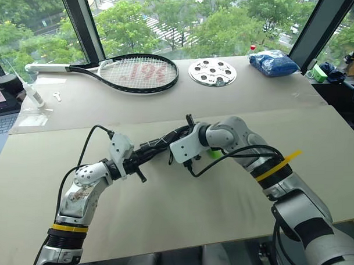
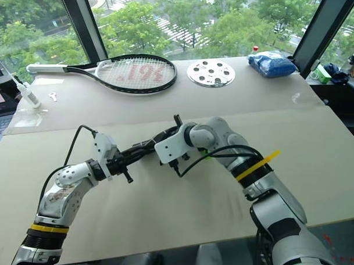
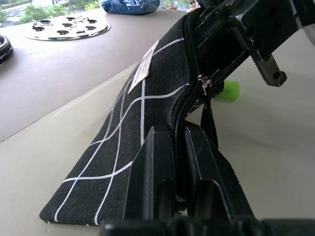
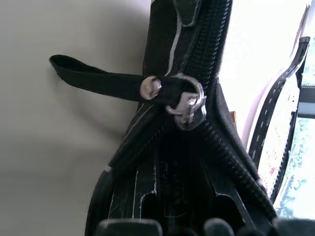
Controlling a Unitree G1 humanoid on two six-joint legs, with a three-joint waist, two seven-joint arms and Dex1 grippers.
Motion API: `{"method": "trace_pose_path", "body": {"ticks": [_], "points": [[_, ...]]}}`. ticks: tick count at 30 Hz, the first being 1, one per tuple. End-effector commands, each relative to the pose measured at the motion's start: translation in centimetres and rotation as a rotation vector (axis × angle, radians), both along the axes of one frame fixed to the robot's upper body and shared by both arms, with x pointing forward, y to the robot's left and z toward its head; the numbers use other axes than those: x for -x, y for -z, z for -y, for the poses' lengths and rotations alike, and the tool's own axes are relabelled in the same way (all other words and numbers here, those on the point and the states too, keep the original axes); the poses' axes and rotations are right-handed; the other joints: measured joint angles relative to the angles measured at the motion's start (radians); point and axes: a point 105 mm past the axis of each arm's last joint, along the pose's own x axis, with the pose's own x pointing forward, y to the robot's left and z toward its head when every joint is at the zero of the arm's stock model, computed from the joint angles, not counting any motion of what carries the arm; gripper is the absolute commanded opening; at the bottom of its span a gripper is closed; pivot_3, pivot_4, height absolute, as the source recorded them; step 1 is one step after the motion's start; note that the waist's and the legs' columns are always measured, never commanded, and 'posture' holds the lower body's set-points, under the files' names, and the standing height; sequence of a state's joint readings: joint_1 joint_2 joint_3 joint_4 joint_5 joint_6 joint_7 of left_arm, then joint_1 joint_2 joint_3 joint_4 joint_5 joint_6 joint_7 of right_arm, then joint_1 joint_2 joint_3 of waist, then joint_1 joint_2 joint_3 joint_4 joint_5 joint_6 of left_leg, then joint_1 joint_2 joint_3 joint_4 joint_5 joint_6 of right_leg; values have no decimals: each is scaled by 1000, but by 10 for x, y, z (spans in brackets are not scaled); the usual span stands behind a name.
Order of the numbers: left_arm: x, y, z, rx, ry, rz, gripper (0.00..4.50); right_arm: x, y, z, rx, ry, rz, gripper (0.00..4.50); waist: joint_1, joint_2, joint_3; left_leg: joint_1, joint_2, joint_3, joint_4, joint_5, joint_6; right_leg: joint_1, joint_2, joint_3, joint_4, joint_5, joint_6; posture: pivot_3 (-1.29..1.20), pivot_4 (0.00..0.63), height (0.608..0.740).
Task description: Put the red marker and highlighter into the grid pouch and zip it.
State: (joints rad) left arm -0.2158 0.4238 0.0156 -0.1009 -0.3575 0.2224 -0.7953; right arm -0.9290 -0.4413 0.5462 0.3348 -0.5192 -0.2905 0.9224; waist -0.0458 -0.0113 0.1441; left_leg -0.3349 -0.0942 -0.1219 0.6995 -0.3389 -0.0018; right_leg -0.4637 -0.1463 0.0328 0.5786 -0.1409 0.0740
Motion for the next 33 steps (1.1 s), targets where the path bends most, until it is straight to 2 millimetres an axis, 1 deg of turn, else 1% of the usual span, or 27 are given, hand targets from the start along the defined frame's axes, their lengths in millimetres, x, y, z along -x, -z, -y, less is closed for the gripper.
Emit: {"method": "trace_pose_path", "body": {"ticks": [1,3,4,5,8,10,12,13,14,16,18,19,22,24,26,29,33], "points": [[-1,-15,-5,20,-25,59,0,-4,-25,6,-180,66,-72,1988,0,0,0,0,0,0,0,0,0,0,0,0,0,0,0,0,150,740],[-1,-15,-6,19,-28,57,0,-11,-38,21,-224,128,-97,2619,1,0,0,0,0,-1,0,0,0,0,0,0,0,0,0,0,150,740],[-1,-15,-6,18,-30,57,0,-16,-49,28,-286,168,-117,2985,1,0,0,0,0,-1,0,0,0,0,0,0,0,0,0,0,150,740],[-1,-14,-7,17,-32,57,0,-18,-57,34,-334,194,-139,2985,2,0,0,0,0,-2,0,0,0,0,0,0,0,0,0,0,150,740],[-1,-15,-7,16,-37,57,0,-18,-77,52,-397,222,-153,2985,4,0,0,0,0,-3,0,0,0,0,0,0,0,0,0,0,150,740],[-2,-15,-8,12,-46,61,0,-14,-95,74,-480,255,-175,2985,4,0,0,0,0,-2,0,0,0,0,0,0,0,0,0,0,150,740],[-2,-15,-9,18,-54,63,0,-12,-103,100,-593,340,-235,2985,6,0,0,0,0,-2,0,0,0,0,0,0,0,0,0,0,150,740],[-2,-15,-9,20,-56,63,0,-9,-101,111,-630,383,-271,2985,9,0,0,-1,0,-2,0,0,0,0,0,0,-1,0,0,0,150,740],[-2,-15,-9,21,-58,62,0,-7,-99,118,-651,410,-296,2985,12,0,0,-1,0,-2,0,0,0,0,0,0,-1,0,0,0,150,740],[-1,-14,-9,19,-59,61,0,2,-90,125,-685,458,-373,2985,16,0,0,0,0,-1,0,0,1,1,0,0,-1,0,0,0,150,740],[-1,-13,-10,17,-61,60,0,5,-75,132,-713,547,-441,2985,13,0,0,0,1,0,0,0,1,1,0,0,-1,0,0,0,150,740],[-2,-13,-11,15,-63,60,0,4,-64,138,-714,615,-459,2985,11,0,0,0,1,0,0,0,1,1,0,0,0,0,0,0,150,740],[-3,-14,-12,12,-65,64,0,4,-42,146,-698,726,-474,2985,14,0,0,0,1,2,0,0,1,1,0,0,0,1,-1,0,150,740],[-5,-15,-10,12,-62,66,0,7,-25,137,-698,762,-514,2985,17,0,0,0,1,3,1,0,1,1,0,1,0,1,-1,0,150,740],[-5,-14,-9,9,-55,65,0,9,-16,128,-704,775,-545,2985,18,0,0,0,1,3,1,0,1,1,0,1,0,1,-1,0,150,740],[-4,-14,-7,7,-50,63,0,10,-7,114,-739,792,-589,2985,18,0,0,0,1,4,1,0,1,1,0,1,0,2,-1,0,150,740],[-3,-13,-7,8,-54,62,0,13,10,103,-728,825,-630,2985,28,0,0,0,1,3,2,0,1,1,0,1,-1,2,-1,0,150,740]]}}
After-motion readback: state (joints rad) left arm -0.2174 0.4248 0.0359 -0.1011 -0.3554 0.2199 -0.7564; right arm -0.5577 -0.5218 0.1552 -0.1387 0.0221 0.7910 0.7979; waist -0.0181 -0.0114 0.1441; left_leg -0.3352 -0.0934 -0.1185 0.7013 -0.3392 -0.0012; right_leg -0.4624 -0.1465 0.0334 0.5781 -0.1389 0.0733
